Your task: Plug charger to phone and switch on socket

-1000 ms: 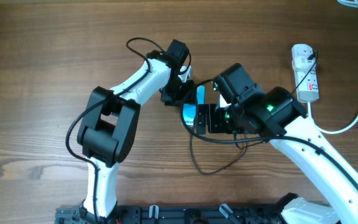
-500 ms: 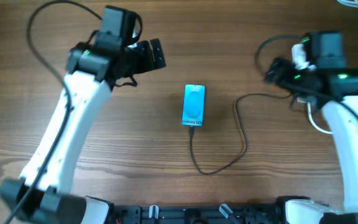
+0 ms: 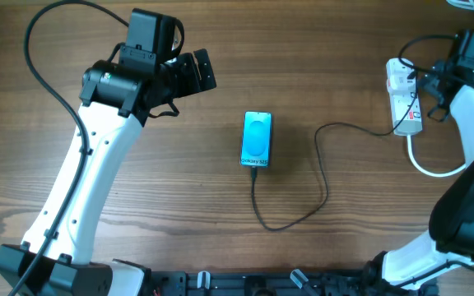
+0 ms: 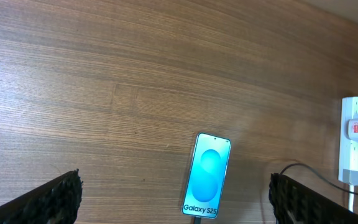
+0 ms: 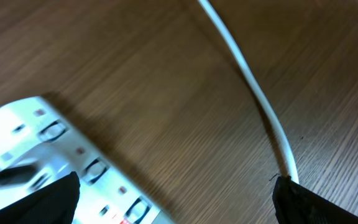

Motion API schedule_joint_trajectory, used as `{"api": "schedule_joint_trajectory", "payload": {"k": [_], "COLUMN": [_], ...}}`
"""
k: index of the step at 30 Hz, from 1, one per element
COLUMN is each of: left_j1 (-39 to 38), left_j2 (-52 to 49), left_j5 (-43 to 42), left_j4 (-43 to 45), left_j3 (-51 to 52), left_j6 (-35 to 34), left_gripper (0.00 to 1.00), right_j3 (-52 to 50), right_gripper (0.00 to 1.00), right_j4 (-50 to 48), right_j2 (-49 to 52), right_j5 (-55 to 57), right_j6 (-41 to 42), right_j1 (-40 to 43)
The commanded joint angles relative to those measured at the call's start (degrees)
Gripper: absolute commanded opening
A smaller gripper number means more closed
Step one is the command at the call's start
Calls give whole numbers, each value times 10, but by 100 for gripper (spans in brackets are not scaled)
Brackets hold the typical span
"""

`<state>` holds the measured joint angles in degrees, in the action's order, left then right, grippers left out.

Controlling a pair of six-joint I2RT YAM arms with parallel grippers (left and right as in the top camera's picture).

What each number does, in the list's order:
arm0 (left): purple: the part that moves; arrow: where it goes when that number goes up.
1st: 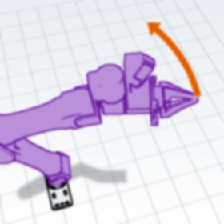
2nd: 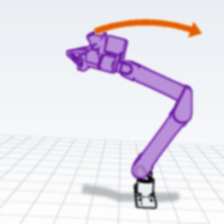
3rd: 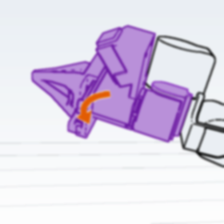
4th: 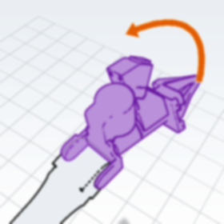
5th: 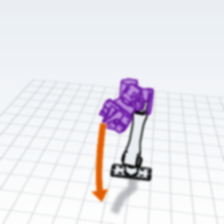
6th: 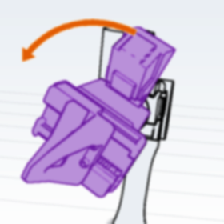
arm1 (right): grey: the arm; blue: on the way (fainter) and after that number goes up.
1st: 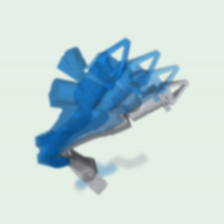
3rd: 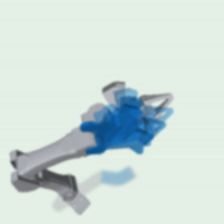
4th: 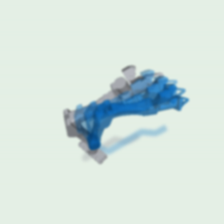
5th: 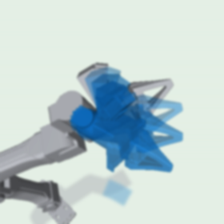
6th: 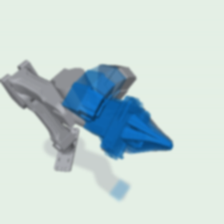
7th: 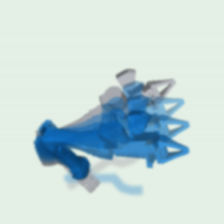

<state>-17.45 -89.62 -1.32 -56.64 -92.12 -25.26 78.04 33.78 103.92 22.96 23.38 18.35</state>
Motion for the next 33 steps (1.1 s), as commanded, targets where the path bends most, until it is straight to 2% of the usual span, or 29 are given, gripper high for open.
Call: {"api": "schedule_joint_trajectory", "payload": {"k": [1, 8, 21, 33], "left_j1": [3, 3, 3, 3], "left_j2": [-2, -2, -2, -2], "left_j5": [10, 10, 10, 10], "left_j4": [0, 0, 0, 0], "left_j3": [1, 1, 1, 1], "left_j6": [-7, -7, -7, -7], "left_gripper": [100, 100, 100, 100], "right_j3": [2, 2, 2, 2], "right_gripper": [100, 99, 100, 100], "right_j4": [-16, -53, -71, -73], "right_j2": [28, 84, 156, 158], "right_j5": [-98, -232, -229, -290], "right_j6": [-11, -53, -53, -67], "right_j1": [36, 71, 72, 72]}}
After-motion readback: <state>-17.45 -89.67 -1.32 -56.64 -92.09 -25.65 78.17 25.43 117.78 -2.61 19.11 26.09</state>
